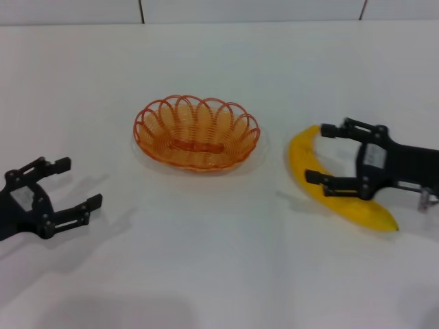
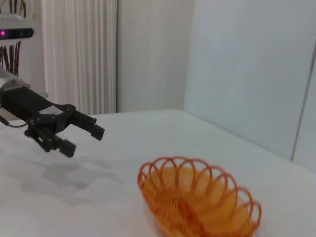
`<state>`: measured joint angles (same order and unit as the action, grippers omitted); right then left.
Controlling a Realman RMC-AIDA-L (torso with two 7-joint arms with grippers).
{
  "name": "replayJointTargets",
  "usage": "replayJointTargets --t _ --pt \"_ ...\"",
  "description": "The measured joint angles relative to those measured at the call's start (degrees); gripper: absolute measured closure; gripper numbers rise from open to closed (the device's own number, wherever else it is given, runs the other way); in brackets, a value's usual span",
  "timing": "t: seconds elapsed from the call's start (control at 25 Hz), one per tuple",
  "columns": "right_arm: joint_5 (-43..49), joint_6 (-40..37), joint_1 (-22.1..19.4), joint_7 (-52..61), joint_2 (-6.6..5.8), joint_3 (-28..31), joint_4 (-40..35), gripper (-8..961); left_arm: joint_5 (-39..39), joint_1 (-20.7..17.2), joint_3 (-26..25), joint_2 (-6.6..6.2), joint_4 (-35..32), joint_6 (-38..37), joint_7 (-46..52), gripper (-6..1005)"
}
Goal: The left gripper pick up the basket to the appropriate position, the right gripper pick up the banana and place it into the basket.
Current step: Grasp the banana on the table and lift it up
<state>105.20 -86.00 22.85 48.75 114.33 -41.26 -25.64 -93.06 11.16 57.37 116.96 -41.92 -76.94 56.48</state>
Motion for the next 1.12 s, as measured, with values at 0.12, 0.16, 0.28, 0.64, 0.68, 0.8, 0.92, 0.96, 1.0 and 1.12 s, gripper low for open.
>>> replayJointTargets --t 0.12,0.16,0.28,0.64,0.68,0.8,0.92,0.96,1.0,1.12 --pt "1.7 -0.99 -1.16 5.15 -1.42 -0.37 -0.87 62 2.23 0.33 -2.42 -0.04 4.07 -0.21 -3.23 108" --pt "2.63 -1.02 -1.31 7.43 -1.72 -0.38 -1.22 62 2.47 0.35 -2.6 -0.04 4.42 -0.23 -3.49 110" --pt "6.59 -0.48 -1.21 14.19 -2.22 -0.4 -2.57 62 4.14 0.68 -2.95 -0.06 6.36 -0.29 -5.77 110" --pt "15.91 7.21 2.68 23.66 -0.18 -0.65 -2.78 63 4.92 1.31 -4.19 -0.01 8.48 -0.43 -7.65 110" --pt "16.23 7.41 2.98 24.8 0.1 -0.85 -2.94 63 4.96 1.35 -4.22 -0.01 8.53 -0.46 -7.67 110" --pt "16.49 7.7 3.42 27.58 0.43 -1.28 -3.28 63 5.07 1.35 -4.28 0.01 8.55 -0.54 -7.67 110" --pt "16.38 7.54 3.47 28.64 0.37 -1.22 -3.36 63 5.39 1.3 -4.29 0.02 8.57 -0.59 -7.69 110" --pt "16.24 7.36 3.49 28.67 0.35 -1.16 -3.37 63 5.54 1.19 -4.29 0.02 8.58 -0.76 -7.7 110" --pt "16.13 7.23 3.52 28.68 0.34 -1.03 -3.38 63 5.65 1.1 -4.29 0.02 8.58 -0.94 -7.72 110" --pt "16.13 7.13 3.59 28.98 0.31 -1.08 -3.45 63 5.76 0.94 -4.29 0.01 8.62 -1.66 -8.03 110"
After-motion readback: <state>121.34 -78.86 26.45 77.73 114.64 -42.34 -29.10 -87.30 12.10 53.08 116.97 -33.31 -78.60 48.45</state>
